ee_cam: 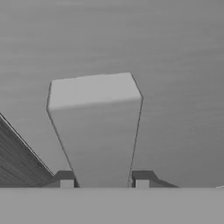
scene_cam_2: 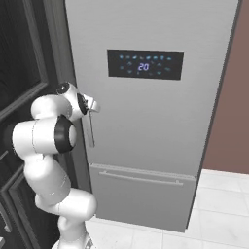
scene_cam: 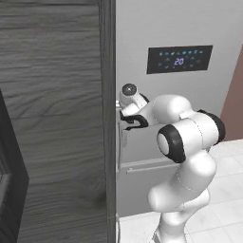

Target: Open the fridge, remove the pear, carrot, and chicken drumstick, and place them on any counter.

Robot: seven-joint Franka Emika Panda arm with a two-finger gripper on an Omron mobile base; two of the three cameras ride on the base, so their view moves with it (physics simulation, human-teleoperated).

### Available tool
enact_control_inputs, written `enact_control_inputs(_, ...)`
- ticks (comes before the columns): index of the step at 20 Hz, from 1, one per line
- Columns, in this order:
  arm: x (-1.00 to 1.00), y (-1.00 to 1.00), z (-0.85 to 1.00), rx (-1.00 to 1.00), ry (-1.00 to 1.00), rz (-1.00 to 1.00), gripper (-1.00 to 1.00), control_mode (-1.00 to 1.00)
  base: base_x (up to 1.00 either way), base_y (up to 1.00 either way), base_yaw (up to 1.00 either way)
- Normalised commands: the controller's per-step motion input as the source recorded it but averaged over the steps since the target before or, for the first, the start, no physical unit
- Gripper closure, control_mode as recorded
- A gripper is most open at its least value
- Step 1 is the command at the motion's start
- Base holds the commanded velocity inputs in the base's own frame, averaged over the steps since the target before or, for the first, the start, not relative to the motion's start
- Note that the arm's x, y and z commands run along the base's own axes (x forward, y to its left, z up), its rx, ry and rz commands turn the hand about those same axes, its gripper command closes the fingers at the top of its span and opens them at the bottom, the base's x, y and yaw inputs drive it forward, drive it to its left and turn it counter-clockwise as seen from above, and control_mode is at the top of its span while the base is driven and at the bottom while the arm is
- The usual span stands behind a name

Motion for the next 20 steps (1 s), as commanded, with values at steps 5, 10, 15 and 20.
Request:
enact_control_inputs(5,-0.97,-0.73,0.0,0.01,-0.16,0.0,1.0,-1.0,0.0,0.0,0.0)
enact_control_inputs(10,-1.0,-0.96,0.01,0.09,-0.19,0.0,1.0,-1.0,0.0,0.0,0.0)
enact_control_inputs(15,-1.0,-1.0,0.14,0.14,-0.16,0.0,1.0,-1.0,0.0,0.0,0.0)
enact_control_inputs(20,-1.0,-0.96,0.25,0.16,-0.05,0.0,1.0,-1.0,0.0,0.0,0.0)
